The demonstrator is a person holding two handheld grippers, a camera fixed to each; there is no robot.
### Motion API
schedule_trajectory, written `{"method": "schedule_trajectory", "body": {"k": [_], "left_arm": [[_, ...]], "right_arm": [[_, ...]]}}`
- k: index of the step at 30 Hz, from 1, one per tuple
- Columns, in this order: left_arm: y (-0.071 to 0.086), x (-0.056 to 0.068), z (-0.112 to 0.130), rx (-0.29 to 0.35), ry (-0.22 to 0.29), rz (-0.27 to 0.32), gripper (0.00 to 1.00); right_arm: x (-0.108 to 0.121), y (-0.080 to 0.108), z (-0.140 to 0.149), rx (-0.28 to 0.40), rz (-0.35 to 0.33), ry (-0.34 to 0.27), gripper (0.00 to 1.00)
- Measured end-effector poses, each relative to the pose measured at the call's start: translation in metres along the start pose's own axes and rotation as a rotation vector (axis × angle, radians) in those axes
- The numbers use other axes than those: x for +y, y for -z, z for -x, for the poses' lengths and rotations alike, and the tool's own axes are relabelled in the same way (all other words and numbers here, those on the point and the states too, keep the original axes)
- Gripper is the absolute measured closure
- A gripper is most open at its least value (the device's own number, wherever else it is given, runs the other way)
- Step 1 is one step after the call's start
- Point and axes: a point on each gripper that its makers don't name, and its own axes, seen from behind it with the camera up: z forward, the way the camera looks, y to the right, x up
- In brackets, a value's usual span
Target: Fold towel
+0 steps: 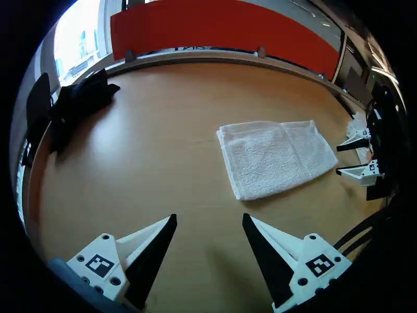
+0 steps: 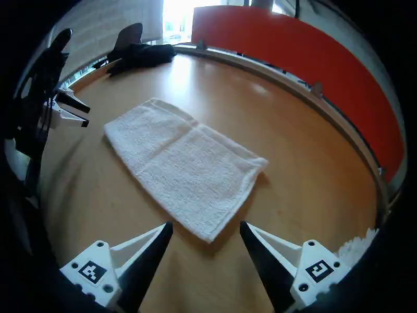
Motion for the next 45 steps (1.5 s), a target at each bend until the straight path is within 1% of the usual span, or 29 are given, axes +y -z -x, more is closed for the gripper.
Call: {"method": "schedule_trajectory", "body": {"k": [5, 9, 17, 19, 21, 23, 25, 27, 31, 38, 45], "left_arm": [[0.005, -0.001, 0.005, -0.005, 0.01, -0.003, 0.07], [0.007, -0.004, 0.008, -0.008, 0.012, -0.007, 0.07], [0.01, -0.005, 0.012, -0.012, 0.012, -0.009, 0.07], [0.01, -0.005, 0.013, -0.014, 0.013, -0.009, 0.07], [0.01, -0.005, 0.014, -0.016, 0.015, -0.008, 0.07], [0.01, -0.005, 0.015, -0.018, 0.017, -0.007, 0.07], [0.01, -0.005, 0.016, -0.019, 0.017, -0.008, 0.07], [0.01, -0.005, 0.016, -0.02, 0.017, -0.009, 0.07], [0.01, -0.007, 0.015, -0.018, 0.017, -0.012, 0.07], [0.01, -0.008, 0.014, -0.017, 0.019, -0.015, 0.06], [0.01, -0.009, 0.012, -0.015, 0.017, -0.016, 0.06]], "right_arm": [[-0.003, -0.001, 0.007, -0.016, -0.032, -0.005, 0.08], [-0.003, -0.001, 0.01, -0.029, -0.05, -0.002, 0.19], [-0.001, -0.006, 0.018, -0.062, -0.071, 0.0, 0.54], [0.0, -0.006, 0.018, -0.061, -0.074, -0.002, 0.64], [0.001, -0.006, 0.018, -0.06, -0.074, -0.003, 0.71], [0.002, -0.006, 0.018, -0.061, -0.074, -0.002, 0.75], [0.003, -0.006, 0.018, -0.062, -0.076, -0.004, 0.85], [0.003, -0.005, 0.018, -0.063, -0.077, -0.006, 0.93], [0.0, -0.002, 0.019, -0.063, -0.083, -0.014, 0.96], [-0.003, 0.005, 0.019, -0.055, -0.076, -0.025, 0.96], [-0.004, 0.013, 0.009, -0.023, -0.06, -0.041, 0.96]]}}
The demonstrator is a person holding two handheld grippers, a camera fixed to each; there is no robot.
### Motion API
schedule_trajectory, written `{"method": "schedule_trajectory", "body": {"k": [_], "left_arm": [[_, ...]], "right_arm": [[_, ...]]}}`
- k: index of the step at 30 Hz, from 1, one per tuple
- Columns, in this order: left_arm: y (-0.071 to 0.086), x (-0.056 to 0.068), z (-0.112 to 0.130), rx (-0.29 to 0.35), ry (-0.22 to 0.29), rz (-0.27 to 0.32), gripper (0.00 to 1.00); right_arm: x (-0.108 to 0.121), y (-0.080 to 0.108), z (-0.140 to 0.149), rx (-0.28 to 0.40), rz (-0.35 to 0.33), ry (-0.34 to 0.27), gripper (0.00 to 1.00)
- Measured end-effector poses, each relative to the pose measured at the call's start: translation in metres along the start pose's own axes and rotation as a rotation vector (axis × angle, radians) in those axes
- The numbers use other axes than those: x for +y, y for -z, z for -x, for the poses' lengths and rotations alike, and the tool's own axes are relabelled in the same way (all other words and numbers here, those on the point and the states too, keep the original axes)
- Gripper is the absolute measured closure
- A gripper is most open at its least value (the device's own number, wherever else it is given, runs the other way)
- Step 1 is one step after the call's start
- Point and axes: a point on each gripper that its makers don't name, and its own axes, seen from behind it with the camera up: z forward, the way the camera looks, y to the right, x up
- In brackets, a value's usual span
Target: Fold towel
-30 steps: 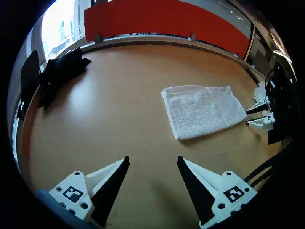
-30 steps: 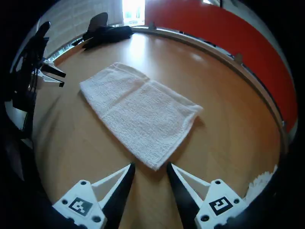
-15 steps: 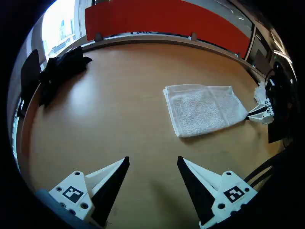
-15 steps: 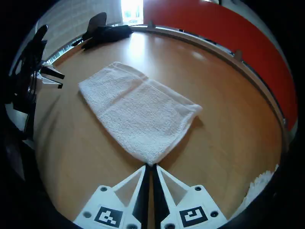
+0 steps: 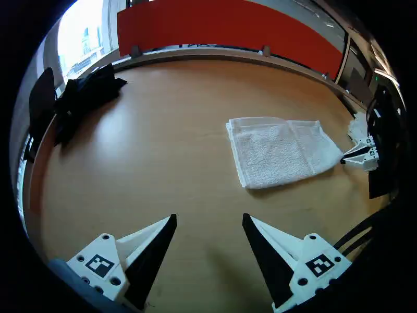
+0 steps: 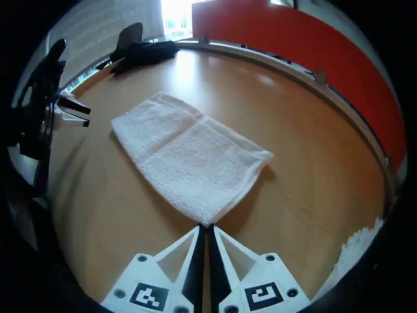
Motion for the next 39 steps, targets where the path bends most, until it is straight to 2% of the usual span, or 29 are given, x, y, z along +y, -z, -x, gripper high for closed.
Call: {"method": "schedule_trajectory", "body": {"k": [8, 23, 39], "left_arm": [[0.001, -0.001, -0.002, 0.004, 0.001, -0.002, 0.07], [0.002, -0.001, -0.008, 0.015, 0.002, 0.002, 0.07], [0.003, 0.0, -0.012, 0.02, 0.002, 0.002, 0.07]], "right_arm": [[0.003, 0.016, -0.022, 0.055, 0.03, 0.008, 0.96], [0.015, 0.063, -0.073, 0.165, 0.106, 0.053, 0.96], [0.032, 0.098, -0.095, 0.222, 0.156, 0.071, 0.95]]}}
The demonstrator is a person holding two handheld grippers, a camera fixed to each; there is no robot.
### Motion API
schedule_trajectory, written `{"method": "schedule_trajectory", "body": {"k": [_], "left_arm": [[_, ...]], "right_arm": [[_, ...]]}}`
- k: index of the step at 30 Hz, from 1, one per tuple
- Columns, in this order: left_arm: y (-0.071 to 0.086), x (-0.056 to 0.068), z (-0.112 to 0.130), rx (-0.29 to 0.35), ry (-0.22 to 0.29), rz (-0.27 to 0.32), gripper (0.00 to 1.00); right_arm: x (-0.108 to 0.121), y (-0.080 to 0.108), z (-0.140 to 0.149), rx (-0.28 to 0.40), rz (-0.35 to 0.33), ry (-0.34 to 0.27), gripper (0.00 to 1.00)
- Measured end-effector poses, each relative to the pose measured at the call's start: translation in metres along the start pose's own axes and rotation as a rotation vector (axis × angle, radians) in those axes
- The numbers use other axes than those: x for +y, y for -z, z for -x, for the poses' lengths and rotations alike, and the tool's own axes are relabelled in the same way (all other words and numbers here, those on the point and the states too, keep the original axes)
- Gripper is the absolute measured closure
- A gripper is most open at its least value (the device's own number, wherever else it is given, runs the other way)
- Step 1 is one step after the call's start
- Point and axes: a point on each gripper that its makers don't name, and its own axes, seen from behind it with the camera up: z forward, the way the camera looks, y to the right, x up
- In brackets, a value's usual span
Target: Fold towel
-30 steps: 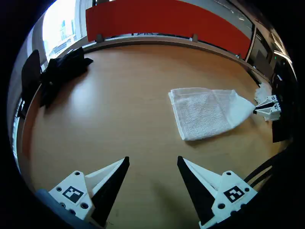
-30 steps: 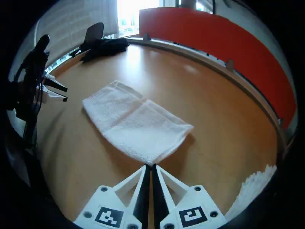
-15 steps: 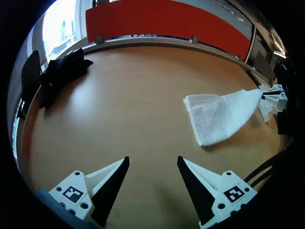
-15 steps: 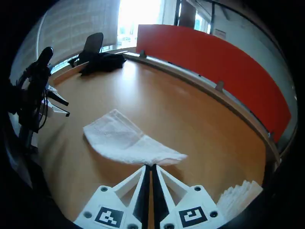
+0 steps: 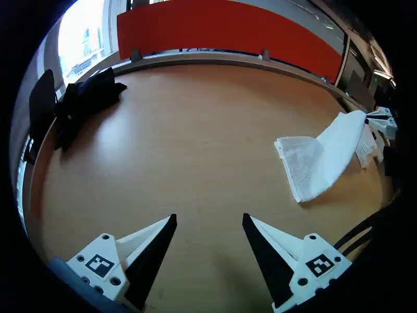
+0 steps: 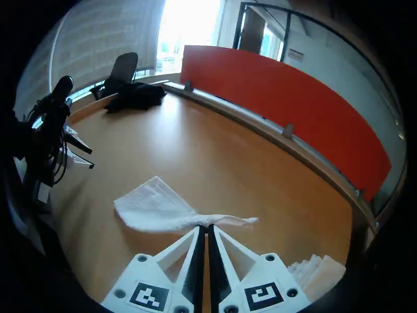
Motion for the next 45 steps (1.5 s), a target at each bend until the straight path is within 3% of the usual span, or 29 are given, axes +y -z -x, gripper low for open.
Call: {"method": "schedule_trajectory", "body": {"k": [20, 45], "left_arm": [[-0.001, 0.003, 0.001, -0.002, 0.0, 0.001, 0.07], [0.005, 0.001, 0.001, 0.009, 0.012, 0.0, 0.07]], "right_arm": [[-0.018, -0.004, -0.005, 0.012, -0.054, 0.036, 0.95], [-0.1, -0.043, -0.003, -0.009, -0.227, 0.067, 0.95]]}}
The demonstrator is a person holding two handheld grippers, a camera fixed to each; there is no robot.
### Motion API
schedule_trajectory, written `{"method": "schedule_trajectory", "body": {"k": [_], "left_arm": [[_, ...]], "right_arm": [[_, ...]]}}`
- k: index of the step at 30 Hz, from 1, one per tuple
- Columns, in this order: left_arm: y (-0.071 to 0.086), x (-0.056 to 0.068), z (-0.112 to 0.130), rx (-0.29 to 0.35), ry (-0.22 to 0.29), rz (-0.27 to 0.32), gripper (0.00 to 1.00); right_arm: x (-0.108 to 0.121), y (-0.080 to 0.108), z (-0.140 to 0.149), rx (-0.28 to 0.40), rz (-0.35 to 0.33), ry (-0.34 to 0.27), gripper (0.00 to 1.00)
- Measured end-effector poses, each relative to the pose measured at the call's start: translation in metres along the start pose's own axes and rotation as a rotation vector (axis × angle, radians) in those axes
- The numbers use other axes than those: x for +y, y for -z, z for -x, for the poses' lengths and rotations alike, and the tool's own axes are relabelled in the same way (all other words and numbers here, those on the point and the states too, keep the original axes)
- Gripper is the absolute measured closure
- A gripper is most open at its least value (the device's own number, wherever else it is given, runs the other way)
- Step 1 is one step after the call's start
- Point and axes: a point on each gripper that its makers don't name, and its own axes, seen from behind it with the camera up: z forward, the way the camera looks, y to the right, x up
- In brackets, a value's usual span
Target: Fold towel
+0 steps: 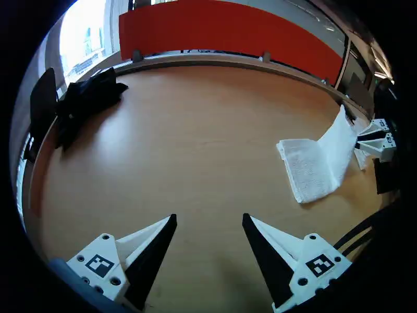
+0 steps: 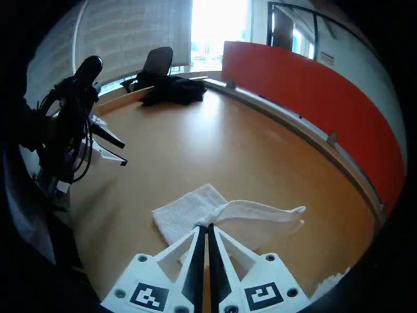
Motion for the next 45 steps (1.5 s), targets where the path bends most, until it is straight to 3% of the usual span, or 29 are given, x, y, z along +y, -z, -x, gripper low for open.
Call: {"method": "schedule_trajectory", "body": {"k": [14, 22, 33, 45], "left_arm": [[0.005, -0.011, 0.002, 0.004, 0.02, -0.016, 0.07], [0.005, -0.015, 0.004, 0.002, 0.027, -0.025, 0.07], [0.004, -0.014, 0.002, 0.002, 0.023, -0.022, 0.07], [0.003, -0.013, 0.003, -0.001, 0.023, -0.024, 0.07]], "right_arm": [[-0.034, -0.031, 0.011, -0.054, -0.1, 0.033, 0.93], [-0.033, -0.038, 0.029, -0.115, -0.092, 0.014, 0.28], [-0.027, -0.034, 0.038, -0.124, -0.075, -0.018, 0.25], [-0.024, -0.031, 0.071, -0.178, -0.053, -0.032, 0.25]]}}
